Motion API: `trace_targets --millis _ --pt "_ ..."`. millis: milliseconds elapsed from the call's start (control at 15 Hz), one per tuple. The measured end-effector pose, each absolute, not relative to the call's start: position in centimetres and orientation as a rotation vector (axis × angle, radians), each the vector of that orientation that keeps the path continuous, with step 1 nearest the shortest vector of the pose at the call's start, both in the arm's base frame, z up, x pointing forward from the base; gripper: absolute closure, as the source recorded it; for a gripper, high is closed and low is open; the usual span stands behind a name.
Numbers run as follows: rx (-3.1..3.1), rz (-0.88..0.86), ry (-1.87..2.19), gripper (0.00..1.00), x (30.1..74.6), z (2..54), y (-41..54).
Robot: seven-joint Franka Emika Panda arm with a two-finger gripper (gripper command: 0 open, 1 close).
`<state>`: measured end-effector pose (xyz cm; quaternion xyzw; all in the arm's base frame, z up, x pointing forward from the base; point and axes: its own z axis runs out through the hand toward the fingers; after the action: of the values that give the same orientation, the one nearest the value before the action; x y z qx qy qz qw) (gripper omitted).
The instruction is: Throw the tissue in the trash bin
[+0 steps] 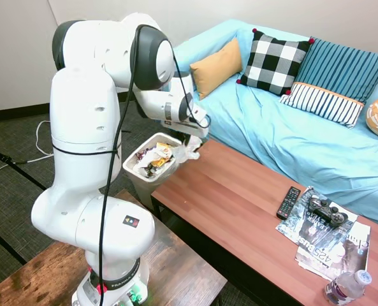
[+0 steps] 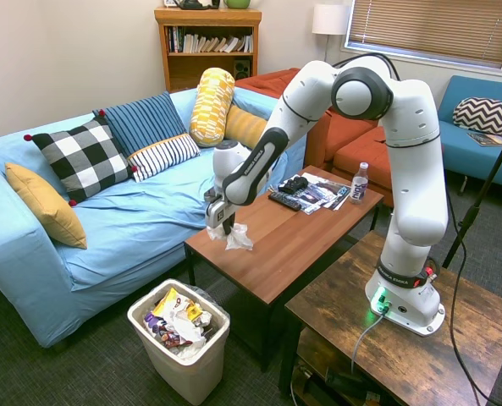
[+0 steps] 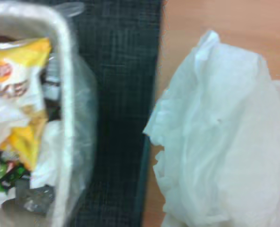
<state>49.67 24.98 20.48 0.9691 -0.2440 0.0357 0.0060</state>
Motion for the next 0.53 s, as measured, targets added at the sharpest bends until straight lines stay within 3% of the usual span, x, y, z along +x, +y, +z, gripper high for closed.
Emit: trace_targets --millis 400,467,533 --pt "3.014 0.086 -0.494 1.0 46.2 14.1 39.6" --pt "3.008 0.084 -0.468 0.0 45.9 12.9 41.6" --pt "2.999 0.082 -0.454 0.0 45.8 11.8 43.0"
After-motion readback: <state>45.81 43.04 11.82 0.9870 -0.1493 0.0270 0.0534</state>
